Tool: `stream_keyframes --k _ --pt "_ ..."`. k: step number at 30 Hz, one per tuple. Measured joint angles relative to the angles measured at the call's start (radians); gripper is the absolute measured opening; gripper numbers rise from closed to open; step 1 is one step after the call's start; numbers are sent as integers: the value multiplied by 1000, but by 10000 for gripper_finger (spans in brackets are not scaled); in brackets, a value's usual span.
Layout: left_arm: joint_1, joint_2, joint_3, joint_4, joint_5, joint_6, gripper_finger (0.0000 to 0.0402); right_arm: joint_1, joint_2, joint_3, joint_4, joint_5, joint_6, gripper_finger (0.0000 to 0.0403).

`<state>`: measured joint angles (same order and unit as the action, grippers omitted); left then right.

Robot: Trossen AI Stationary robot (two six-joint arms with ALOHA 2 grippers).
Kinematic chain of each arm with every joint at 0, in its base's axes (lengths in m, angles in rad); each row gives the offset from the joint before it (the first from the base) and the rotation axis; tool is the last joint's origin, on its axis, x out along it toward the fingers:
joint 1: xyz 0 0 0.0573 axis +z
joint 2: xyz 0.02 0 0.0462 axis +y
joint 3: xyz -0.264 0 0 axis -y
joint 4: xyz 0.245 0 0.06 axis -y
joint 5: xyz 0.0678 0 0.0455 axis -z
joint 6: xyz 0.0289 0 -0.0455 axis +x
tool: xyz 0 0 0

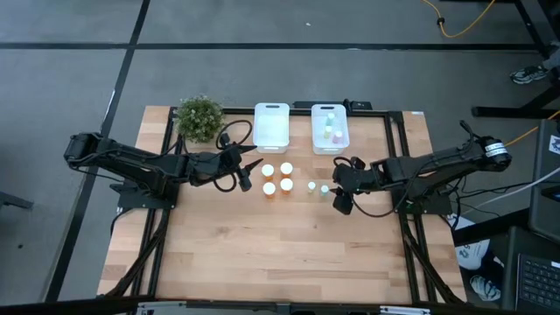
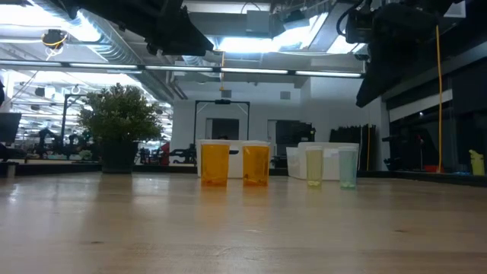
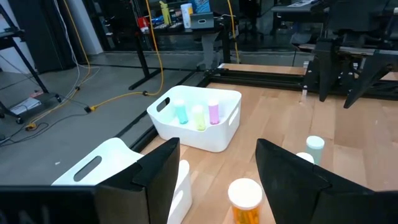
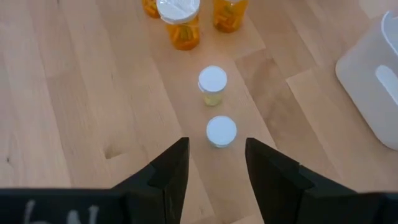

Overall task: Pick and place medicine bottles into bin by pill shape (circle, oval)
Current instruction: Put the blue pill bottle into the right white bin

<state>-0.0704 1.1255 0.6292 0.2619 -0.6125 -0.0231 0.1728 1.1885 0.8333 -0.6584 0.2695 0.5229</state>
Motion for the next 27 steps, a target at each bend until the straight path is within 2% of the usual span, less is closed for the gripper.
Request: stream_keyframes --k 9,16,22,27 --pt "0 0 0 0 0 0 204 -34 0 0 -46 1 49 159" --pt "0 0 0 0 0 0 204 -59 0 0 -90 -1 11 159" --pt "0 0 0 0 0 0 204 -59 0 -55 -75 -136 -115 159" --pt "0 0 0 0 0 0 204 -59 1 -154 29 -147 -129 159"
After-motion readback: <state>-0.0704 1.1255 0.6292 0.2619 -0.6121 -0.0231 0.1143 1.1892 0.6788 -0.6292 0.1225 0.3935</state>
